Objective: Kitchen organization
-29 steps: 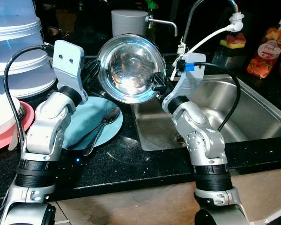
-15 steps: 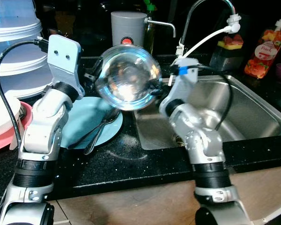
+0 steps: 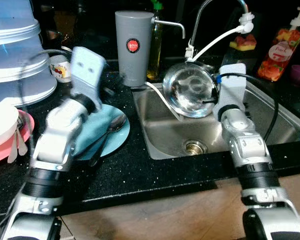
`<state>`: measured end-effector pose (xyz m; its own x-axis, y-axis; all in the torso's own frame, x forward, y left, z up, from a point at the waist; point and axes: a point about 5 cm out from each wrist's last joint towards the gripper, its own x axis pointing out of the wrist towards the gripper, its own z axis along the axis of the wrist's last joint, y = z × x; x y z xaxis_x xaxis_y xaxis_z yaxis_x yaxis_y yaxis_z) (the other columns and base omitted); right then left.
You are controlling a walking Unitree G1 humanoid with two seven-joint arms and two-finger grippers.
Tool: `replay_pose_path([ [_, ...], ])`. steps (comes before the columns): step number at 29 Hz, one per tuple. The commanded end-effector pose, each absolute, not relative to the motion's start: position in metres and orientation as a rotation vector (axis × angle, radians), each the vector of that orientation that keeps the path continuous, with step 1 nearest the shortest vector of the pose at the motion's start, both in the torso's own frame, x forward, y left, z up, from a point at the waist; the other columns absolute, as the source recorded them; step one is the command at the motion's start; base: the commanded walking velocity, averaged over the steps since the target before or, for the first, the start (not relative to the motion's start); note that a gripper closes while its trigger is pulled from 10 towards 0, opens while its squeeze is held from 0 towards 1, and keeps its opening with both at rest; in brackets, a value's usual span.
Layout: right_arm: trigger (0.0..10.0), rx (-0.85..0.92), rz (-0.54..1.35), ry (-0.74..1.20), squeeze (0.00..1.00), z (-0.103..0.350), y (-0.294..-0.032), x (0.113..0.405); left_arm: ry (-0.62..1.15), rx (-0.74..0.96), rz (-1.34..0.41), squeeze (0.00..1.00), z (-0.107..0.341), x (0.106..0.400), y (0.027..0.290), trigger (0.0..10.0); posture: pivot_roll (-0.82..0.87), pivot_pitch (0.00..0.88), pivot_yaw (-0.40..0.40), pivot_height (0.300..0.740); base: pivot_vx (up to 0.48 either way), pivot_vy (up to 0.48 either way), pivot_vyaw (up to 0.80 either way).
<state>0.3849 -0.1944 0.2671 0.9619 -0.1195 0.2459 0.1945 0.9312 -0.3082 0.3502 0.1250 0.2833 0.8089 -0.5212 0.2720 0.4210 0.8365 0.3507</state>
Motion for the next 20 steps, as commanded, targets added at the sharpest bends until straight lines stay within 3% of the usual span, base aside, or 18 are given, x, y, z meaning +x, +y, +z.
replay_pose_path([
  [1, 10.0, -0.377, -0.166, -0.269, 0.0, 0.276, -0.193, 0.386, -0.376, 0.302, -0.55, 0.0, 0.284, 0.351, 0.119, 10.0, -0.04, 0.035, 0.024, 0.74, 0.0, 0.0, 0.0],
  [7, 10.0, -0.509, -0.11, -0.188, 0.0, 0.254, -0.187, 0.399, -0.309, 0.198, -0.736, 0.0, 0.281, 0.36, 0.093, 10.0, -0.05, 0.048, 0.042, 0.74, 0.0, 0.0, 0.0],
  [20, 10.0, -0.588, -0.002, -0.018, 0.0, 0.22, -0.176, 0.407, -0.219, 0.256, -0.943, 0.0, 0.271, 0.358, 0.069, 10.0, -0.05, 0.055, 0.048, 0.74, 0.0, 0.0, 0.0],
])
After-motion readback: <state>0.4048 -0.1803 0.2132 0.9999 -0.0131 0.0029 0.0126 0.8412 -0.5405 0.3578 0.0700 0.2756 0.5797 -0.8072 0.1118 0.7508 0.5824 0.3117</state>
